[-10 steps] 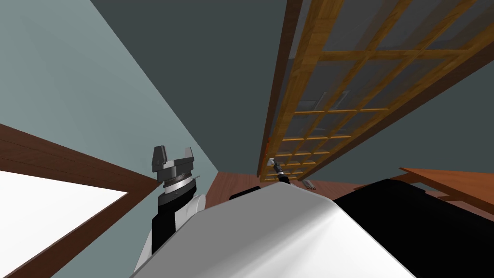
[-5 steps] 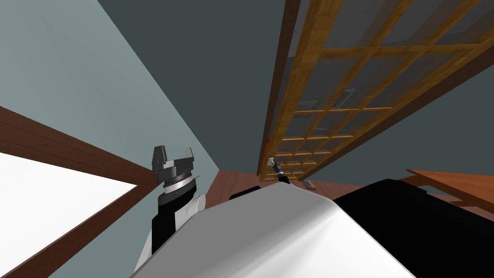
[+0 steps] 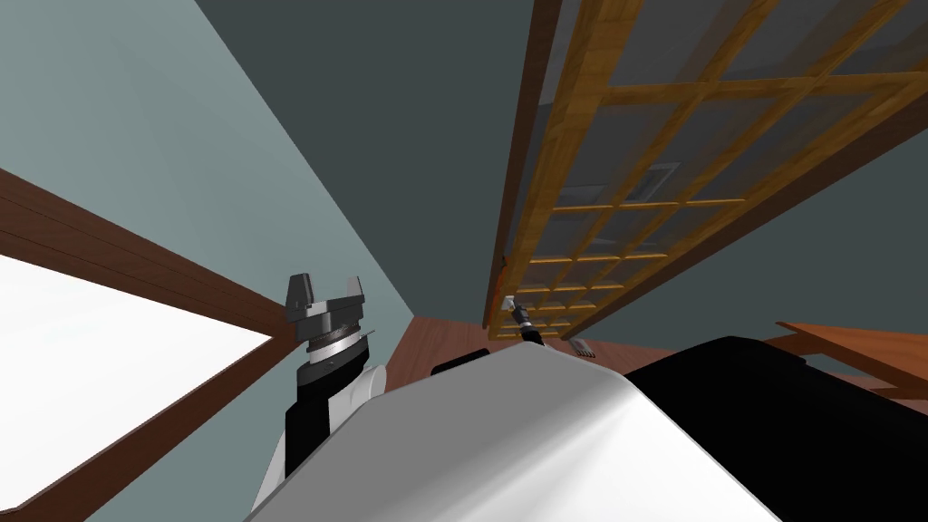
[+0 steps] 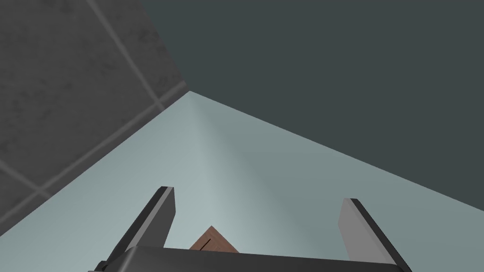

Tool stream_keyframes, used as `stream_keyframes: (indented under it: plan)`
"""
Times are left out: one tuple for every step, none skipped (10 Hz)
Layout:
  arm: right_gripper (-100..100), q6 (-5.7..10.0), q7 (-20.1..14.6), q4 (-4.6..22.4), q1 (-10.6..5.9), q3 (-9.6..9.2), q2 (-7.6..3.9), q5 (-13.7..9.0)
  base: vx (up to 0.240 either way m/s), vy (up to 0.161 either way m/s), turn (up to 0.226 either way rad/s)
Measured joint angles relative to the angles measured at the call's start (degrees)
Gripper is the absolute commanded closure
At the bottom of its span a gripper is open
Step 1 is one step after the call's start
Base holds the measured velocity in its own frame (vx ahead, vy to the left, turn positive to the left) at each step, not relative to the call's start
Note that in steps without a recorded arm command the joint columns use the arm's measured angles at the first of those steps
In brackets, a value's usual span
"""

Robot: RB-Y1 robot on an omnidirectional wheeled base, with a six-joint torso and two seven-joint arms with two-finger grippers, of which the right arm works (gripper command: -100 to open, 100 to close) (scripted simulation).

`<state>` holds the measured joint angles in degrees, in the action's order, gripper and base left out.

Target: Pull the door open

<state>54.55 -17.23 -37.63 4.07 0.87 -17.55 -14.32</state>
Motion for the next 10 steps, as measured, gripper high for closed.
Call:
stream_keyframes:
  plan:
    - [100, -0.21, -1.38, 0.09, -0.15, -0.22, -0.01, -0.55, -0.078, -0.022, 0.102]
    - [-100, -0.12, -3.12, 0.92, -0.62, -0.63, -0.11, -1.26, -0.059, -0.020, 0.026]
    - [-100, -0.11, -4.57, 1.11, -0.82, -0.87, -0.09, -1.76, -0.041, 0.000, 0.001]
    - [-100, -0.25, -5.76, 0.85, -0.84, -1.10, 0.02, -2.13, -0.051, 0.021, 0.008]
    - [-100, -0.12, -7.16, 1.23, -1.18, -1.39, 0.20, -2.56, -0.059, 0.018, 0.011]
    - [-100, -0.17, -8.76, 1.13, -1.29, -1.69, 0.31, -3.06, -0.057, 0.002, 0.010]
    - [-100, -0.50, -10.43, 0.70, -1.32, -2.01, 0.38, -3.68, -0.061, -0.004, 0.012]
    - [-100, -0.45, -12.17, 1.05, -1.68, -2.40, 0.54, -4.30, -0.044, -0.008, 0.005]
    - [-100, -0.56, -13.40, 0.87, -1.73, -2.56, 0.62, -4.61, -0.048, -0.008, 0.011]
    - [-100, -0.95, -14.85, 0.15, -1.57, -2.81, 0.73, -5.13, -0.067, -0.007, 0.014]
